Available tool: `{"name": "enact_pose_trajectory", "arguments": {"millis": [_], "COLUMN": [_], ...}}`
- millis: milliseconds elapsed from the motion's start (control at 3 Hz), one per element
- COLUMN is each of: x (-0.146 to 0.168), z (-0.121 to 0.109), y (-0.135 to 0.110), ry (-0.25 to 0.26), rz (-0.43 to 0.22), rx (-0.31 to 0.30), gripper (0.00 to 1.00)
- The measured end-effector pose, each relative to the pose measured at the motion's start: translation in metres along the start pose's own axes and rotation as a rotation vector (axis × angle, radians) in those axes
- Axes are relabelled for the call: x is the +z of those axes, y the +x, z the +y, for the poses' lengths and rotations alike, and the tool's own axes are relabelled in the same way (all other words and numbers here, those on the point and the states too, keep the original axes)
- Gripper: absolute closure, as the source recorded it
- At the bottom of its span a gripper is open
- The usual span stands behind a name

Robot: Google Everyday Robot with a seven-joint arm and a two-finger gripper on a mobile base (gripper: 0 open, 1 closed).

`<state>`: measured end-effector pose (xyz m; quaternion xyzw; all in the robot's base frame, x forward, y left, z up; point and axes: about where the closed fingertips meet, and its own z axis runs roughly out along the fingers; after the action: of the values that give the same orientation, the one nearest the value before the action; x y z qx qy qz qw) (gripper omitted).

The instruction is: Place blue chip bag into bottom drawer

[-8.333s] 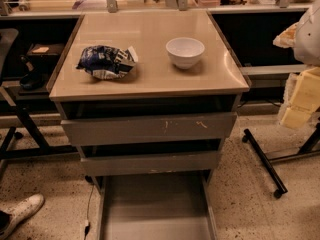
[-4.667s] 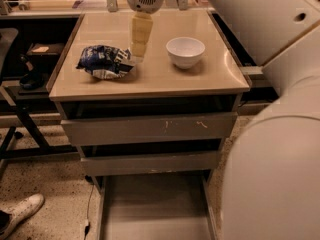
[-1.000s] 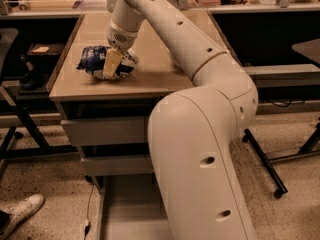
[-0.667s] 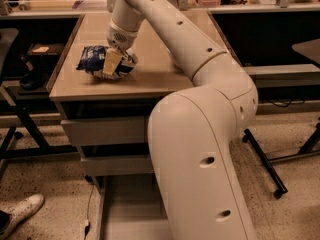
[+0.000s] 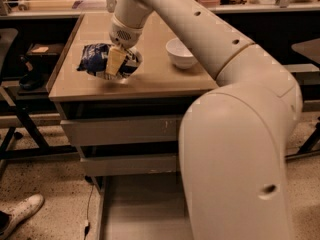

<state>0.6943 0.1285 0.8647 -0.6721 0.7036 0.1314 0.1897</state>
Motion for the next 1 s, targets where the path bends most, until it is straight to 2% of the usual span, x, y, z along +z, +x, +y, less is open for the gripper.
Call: {"name": "enact_pose_trajectory", "arguments": {"millis": [667,1000], "x": [-0.06,-0.065], "z": [0.069,0.118], "y": [0.03,0.056], "ry": [0.133,0.154], "rz": [-0.01,0.068], "rx": [0.077,0.109], "gripper": [1.0,1.0]}}
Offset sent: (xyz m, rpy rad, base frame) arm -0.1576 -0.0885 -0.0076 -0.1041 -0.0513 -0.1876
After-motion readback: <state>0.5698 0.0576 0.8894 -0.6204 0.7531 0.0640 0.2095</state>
